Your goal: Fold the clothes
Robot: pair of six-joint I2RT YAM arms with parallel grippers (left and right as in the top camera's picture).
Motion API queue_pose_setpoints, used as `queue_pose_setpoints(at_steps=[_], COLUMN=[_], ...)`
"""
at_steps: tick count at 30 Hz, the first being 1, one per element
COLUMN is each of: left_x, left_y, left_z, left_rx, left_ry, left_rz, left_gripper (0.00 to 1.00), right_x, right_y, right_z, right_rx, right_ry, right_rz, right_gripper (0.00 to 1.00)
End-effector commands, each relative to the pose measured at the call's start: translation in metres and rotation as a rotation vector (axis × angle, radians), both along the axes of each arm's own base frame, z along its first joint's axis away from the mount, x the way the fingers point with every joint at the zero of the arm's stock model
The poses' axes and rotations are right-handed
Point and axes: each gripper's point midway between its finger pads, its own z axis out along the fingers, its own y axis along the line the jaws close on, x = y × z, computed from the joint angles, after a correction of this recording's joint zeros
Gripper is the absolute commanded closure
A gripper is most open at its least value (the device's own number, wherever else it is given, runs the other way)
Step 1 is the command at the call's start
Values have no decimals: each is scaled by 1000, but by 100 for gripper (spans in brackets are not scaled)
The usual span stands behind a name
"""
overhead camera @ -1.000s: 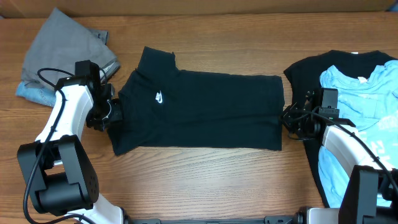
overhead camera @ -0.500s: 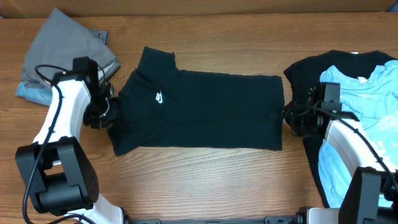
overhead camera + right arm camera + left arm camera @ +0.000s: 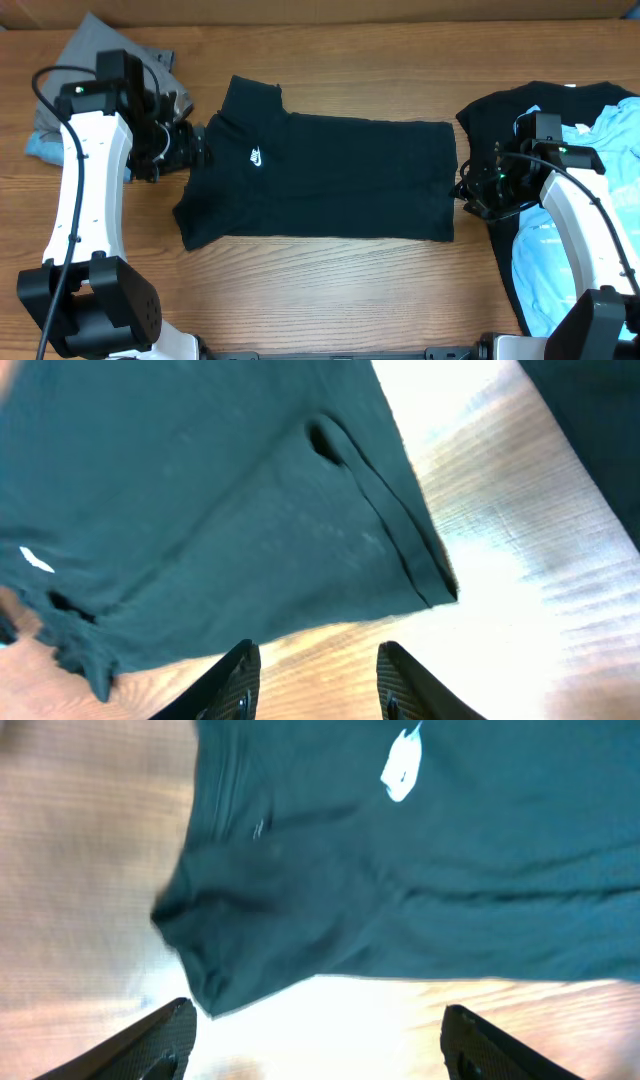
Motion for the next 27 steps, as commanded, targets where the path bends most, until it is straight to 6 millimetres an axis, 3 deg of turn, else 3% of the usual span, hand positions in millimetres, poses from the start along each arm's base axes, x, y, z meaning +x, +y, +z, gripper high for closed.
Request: queue_pose_setpoints(at_steps=[1,9,16,19,21,27], left_x=[-27,-59,-74,-81,-87,-93], left_y=[10,-1,1,4,7,9], left_z=[-32,-101,-132,-144,-153,-162], left_rx=[51,0,21,48,66,82], left_ry=[132,219,230,237,241,248], left_rz=[101,117,121,135,141,166], left_gripper=[21,19,17,20,24,51], right_x=[-16,-42,-37,-34,-33,-40], right_y=[-1,3,12,12,12,12], right_z=[-16,-74,-93,-96,-97,-98], right_rx=[-21,1,50,51,52,51], right_ry=[38,84,-3,-26,-32,3], right_rz=[14,-64,-56,-62,-69,-76], right_gripper=[59,59,46,46,53,95])
